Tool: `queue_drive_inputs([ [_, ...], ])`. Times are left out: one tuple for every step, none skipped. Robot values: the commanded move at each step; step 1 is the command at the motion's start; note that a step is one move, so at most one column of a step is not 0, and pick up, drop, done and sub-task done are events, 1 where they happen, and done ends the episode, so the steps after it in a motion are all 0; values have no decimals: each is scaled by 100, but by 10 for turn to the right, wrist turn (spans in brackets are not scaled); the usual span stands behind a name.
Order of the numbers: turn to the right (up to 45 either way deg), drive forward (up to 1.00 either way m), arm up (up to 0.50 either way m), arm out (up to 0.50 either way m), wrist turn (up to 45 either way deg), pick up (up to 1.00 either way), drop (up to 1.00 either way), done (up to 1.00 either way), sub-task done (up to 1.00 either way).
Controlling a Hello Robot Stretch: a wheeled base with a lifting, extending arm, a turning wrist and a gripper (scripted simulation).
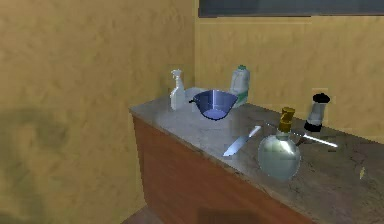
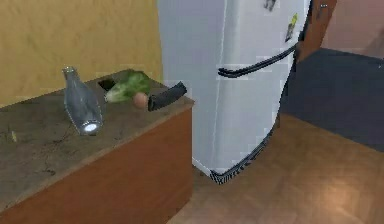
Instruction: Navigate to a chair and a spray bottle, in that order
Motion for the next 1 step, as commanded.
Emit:
queue_drive_inputs([
  [-60,0,0,0,0,0,0,0,0],
])
